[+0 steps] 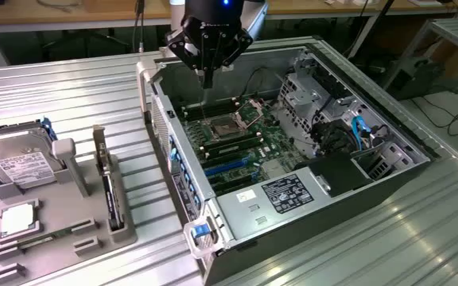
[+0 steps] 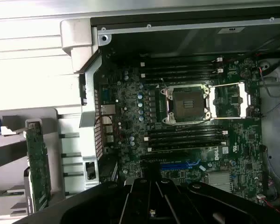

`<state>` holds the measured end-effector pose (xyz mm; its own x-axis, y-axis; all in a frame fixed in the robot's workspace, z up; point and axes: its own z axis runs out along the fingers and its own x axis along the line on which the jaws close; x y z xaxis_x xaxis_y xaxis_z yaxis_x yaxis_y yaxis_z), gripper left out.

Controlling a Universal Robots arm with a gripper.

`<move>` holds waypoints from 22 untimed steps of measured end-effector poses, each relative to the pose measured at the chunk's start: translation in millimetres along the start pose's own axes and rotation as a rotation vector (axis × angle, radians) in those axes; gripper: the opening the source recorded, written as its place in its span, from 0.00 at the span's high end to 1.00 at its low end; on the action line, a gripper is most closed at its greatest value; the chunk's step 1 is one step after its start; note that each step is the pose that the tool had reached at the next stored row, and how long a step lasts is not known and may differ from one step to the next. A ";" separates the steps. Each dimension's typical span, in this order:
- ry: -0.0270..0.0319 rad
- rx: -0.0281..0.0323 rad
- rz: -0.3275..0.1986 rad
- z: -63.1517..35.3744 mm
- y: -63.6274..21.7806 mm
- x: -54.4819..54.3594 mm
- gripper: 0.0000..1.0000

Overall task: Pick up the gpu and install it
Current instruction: 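Reach for the gpu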

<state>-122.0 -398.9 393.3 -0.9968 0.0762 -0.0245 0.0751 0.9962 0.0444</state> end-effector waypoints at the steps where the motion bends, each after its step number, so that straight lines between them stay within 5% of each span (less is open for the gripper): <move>1: 0.0000 0.0000 0.000 0.0 0.0 0.0 0.89; 22: 0.0000 0.0000 0.000 -0.2 -1.5 7.1 0.89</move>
<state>-129.1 -399.9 393.3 -0.9968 0.0763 -0.0245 0.0751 0.9962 0.0444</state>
